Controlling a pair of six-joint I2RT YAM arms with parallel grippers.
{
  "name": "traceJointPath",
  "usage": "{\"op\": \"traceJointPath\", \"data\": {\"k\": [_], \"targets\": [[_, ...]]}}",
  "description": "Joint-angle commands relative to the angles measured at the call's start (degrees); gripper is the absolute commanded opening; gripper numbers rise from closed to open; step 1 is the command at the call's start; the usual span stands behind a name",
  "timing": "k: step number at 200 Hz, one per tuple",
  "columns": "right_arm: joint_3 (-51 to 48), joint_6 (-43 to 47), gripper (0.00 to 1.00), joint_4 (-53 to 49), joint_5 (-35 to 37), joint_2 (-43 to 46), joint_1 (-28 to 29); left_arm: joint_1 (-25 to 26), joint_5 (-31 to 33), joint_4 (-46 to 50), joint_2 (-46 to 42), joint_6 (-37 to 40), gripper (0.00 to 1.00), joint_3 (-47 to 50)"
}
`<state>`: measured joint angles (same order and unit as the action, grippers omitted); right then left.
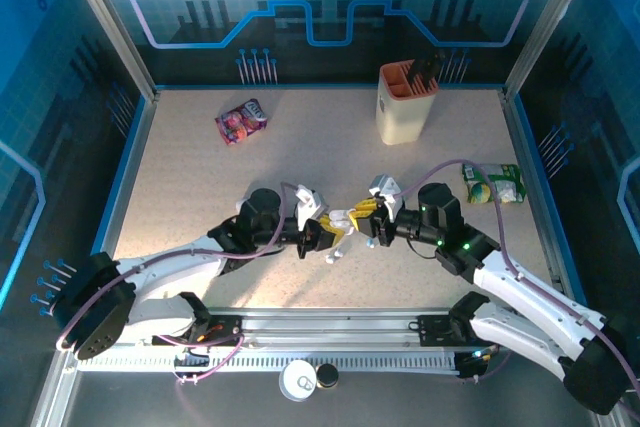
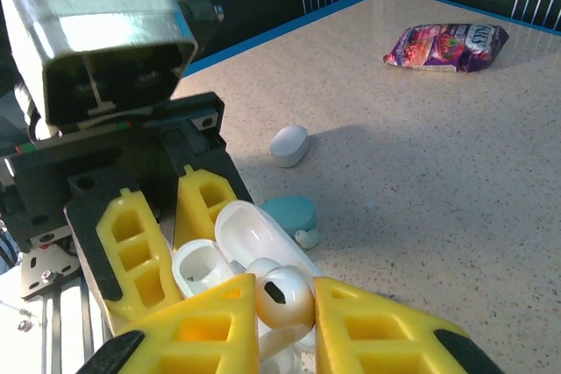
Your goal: Insert the wireless bluetooth earbuds into the charging case
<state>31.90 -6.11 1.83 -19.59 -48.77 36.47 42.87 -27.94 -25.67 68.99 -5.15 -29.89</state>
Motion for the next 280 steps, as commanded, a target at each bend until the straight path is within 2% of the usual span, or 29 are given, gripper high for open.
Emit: {"op": "traceJointPath", "data": {"k": [1, 68, 92, 118, 143, 168, 191, 216, 242, 260, 280], "targets": [[-0.9, 1.11, 0.19, 1.43, -1.12, -0.01, 0.81, 0.16, -1.5, 0.21, -1.1, -1.9, 0.1, -2.16], [-2.42, 1.69, 0.2, 0.02, -2.46, 0.77, 0.45, 0.16, -0.41, -0.51, -0.79, -2.88, 0.1, -2.74], [-1.8, 0.97, 0.31, -0.78, -3.16, 1.26, 0.36, 0.11, -0.22, -0.5, -0.96, -2.25, 0.09, -2.47], [-1.84, -1.78, 0.43, -0.2, -0.56, 3.89, -0.47, 0.03, 0.73, -1.66, -1.38, -2.06, 0.09, -1.17], [-2.35, -5.49, 0.53, 1.62, -4.11, 6.38, -3.26, -0.07, 1.77, -3.11, -1.81, -2.5, 0.09, 0.04], [-3.73, -11.89, 0.57, 3.16, -3.39, 8.01, -6.95, -0.87, 2.82, -4.54, -2.64, -1.76, 0.09, 1.89], [-4.76, -19.27, 0.57, 0.43, 3.13, 7.75, -10.81, -2.22, 5.18, -5.64, -5.43, -1.23, 0.09, 4.72], [-2.49, -21.48, 0.57, -8.98, 9.44, 2.08, -11.93, -3.01, 8.07, -5.72, -10.62, -0.28, 0.08, 8.04], [1.26, -21.64, 0.56, -13.8, 5.95, -8.88, -11.33, -3.13, 10.39, -6.06, -17.08, 0.79, 0.08, 11.38], [3.28, -21.98, 0.51, -13.64, 5.84, -15.9, -8.06, -3.11, 10.3, -7.26, -20.9, 2.18, 0.08, 13.58], [6.36, -21.59, 0.51, -13.21, 6.8, -23.36, -3.58, -3.14, 10.31, -7.84, -23.94, 2.66, 0.08, 15.47]]}}
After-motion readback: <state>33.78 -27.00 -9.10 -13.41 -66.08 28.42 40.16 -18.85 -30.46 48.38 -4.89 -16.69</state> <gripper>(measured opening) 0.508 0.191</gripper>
